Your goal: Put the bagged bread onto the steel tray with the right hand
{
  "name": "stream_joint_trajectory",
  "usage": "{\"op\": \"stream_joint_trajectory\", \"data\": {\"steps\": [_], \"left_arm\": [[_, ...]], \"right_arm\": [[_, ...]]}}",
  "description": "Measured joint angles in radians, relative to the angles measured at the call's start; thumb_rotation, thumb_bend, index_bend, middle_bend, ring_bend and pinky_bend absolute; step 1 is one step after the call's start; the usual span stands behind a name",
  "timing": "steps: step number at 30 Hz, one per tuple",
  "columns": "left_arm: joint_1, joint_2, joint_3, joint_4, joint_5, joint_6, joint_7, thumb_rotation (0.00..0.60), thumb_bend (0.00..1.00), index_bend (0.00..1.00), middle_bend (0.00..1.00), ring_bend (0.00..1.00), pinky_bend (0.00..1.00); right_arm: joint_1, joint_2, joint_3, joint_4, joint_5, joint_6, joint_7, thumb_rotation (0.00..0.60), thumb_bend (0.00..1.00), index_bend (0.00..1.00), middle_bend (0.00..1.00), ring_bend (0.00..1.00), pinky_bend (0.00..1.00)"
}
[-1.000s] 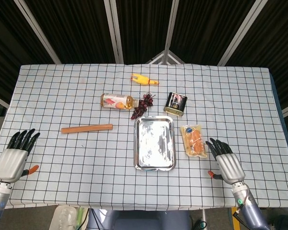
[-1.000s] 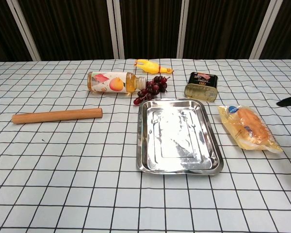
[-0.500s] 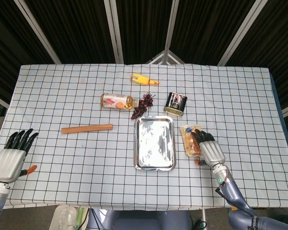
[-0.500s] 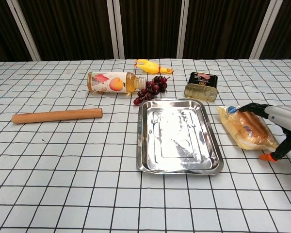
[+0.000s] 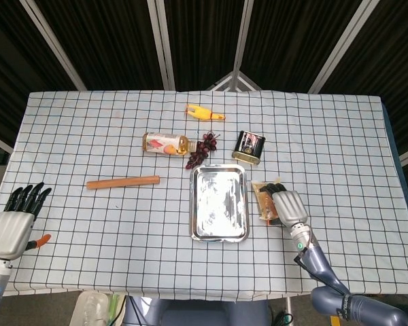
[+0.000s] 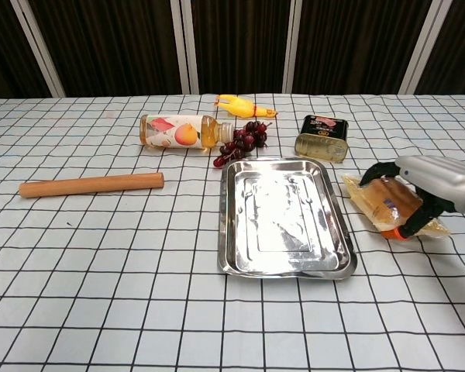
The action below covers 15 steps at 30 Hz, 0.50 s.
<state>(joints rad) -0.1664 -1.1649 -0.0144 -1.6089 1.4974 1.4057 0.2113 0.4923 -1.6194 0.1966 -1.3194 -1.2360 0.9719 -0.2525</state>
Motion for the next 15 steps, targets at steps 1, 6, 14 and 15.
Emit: {"op": "stream_joint_trajectory", "data": {"steps": [1, 6, 14, 15], "left_arm": [[0.0, 0.001, 0.0, 0.0, 0.0, 0.0, -0.003, 0.6, 0.05, 0.0, 0.0, 0.0, 0.04], [0.0, 0.005, 0.0, 0.0, 0.006, 0.002, -0.009, 0.6, 0.05, 0.0, 0.0, 0.0, 0.04], [-0.001, 0.004, 0.003, -0.001, 0.011, 0.0, -0.008, 0.6, 0.05, 0.0, 0.0, 0.0, 0.04], [-0.001, 0.003, 0.002, -0.001, 0.011, -0.001, -0.008, 0.6, 0.05, 0.0, 0.0, 0.0, 0.04]], "right_arm": [[0.001, -0.004, -0.001, 0.002, -0.008, 0.013, -0.003, 0.6, 0.39, 0.66, 0.52, 0.45, 0.81], [0.002, -0.007, -0.007, -0.029, -0.032, 0.061, -0.043, 0.6, 0.39, 0.66, 0.52, 0.45, 0.81], [0.009, 0.024, 0.005, -0.203, -0.041, 0.131, -0.183, 0.6, 0.39, 0.67, 0.52, 0.46, 0.81], [0.013, 0.025, 0.008, -0.224, -0.04, 0.135, -0.204, 0.6, 0.39, 0.67, 0.52, 0.46, 0.81]]}}
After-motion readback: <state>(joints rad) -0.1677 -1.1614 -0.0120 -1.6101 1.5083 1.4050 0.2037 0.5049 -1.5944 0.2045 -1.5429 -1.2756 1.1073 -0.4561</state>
